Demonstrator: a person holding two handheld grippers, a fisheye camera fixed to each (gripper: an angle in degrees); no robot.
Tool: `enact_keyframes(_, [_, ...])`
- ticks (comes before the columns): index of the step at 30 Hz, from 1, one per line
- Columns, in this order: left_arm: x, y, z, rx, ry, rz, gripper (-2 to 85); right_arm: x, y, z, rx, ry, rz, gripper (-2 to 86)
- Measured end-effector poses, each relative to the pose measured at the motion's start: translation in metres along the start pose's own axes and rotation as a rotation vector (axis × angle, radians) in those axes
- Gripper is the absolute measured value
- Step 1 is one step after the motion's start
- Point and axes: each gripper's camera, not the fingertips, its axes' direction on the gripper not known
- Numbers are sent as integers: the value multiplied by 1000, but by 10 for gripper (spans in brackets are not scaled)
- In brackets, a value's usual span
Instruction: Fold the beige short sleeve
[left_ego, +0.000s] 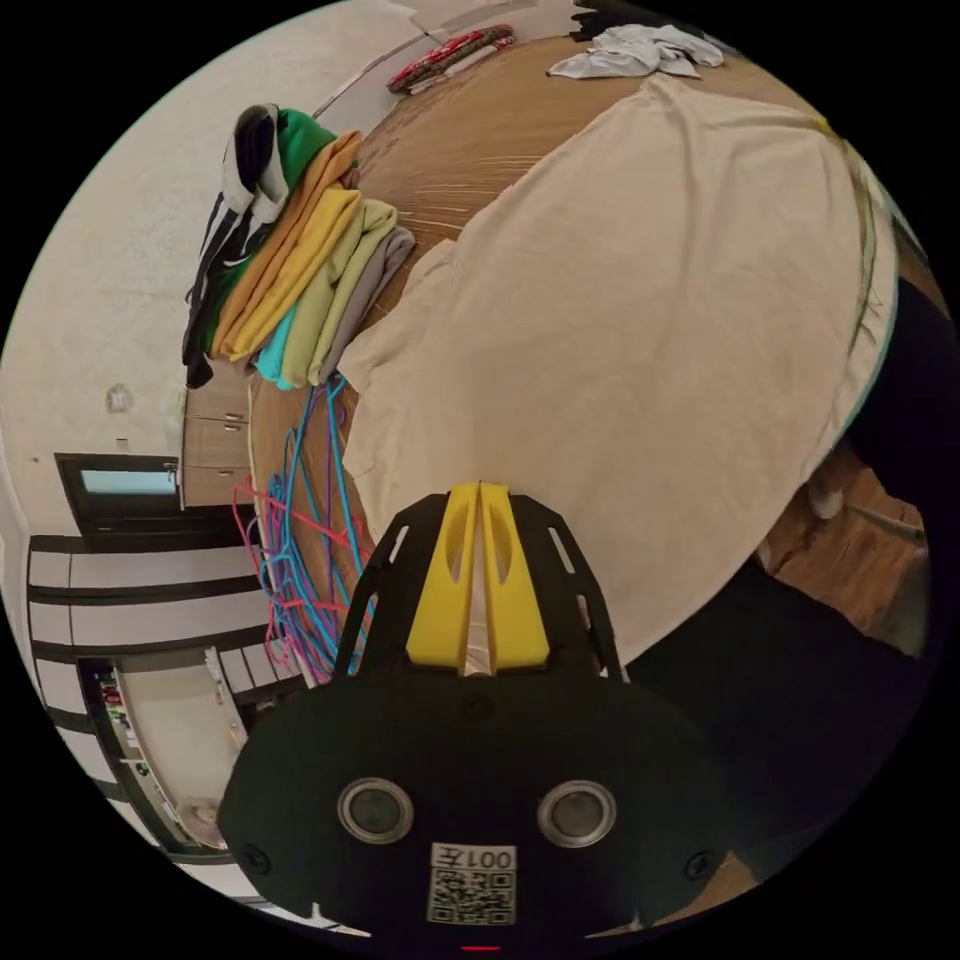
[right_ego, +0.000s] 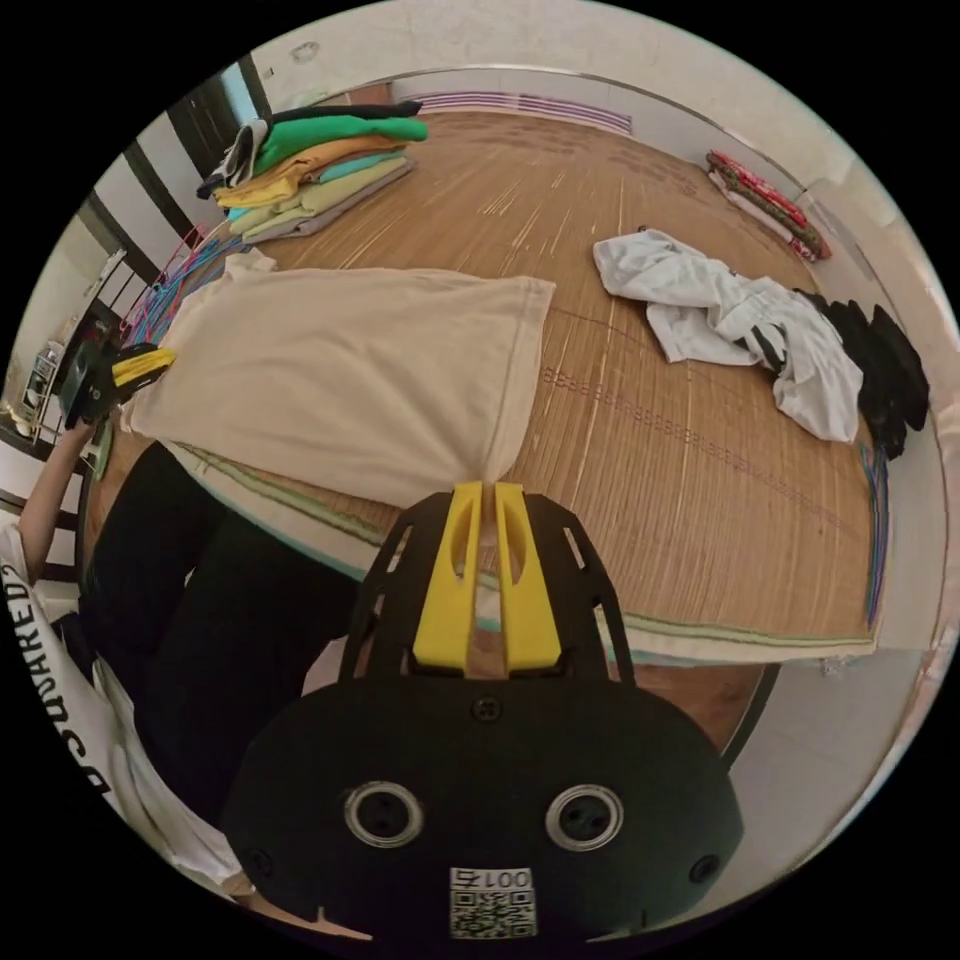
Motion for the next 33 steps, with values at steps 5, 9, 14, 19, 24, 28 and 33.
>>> enact_keyframes(5, [-9,17,4,63,87,20,-10,4,47,8,-29,-113,127,21])
enact_keyframes(9, [-13,22,7,62,118,33,-10,0,70,-1,-19,-146,150,26])
enact_keyframes(14, [-24,18,2,83,69,7,-10,-15,42,-40,67,91,50,46])
enact_keyframes(19, [-53,-7,33,45,56,-96,-10,-11,-44,-16,59,120,-59,85])
enact_keyframes(24, [-83,-15,63,27,80,-203,-10,0,-98,4,50,20,-30,92])
enact_keyframes(28, [-84,-18,85,15,100,-173,-10,5,-118,35,-56,-41,-24,81])
enact_keyframes(33, [-83,-11,93,15,42,-228,-10,2,-116,18,69,-45,-7,32])
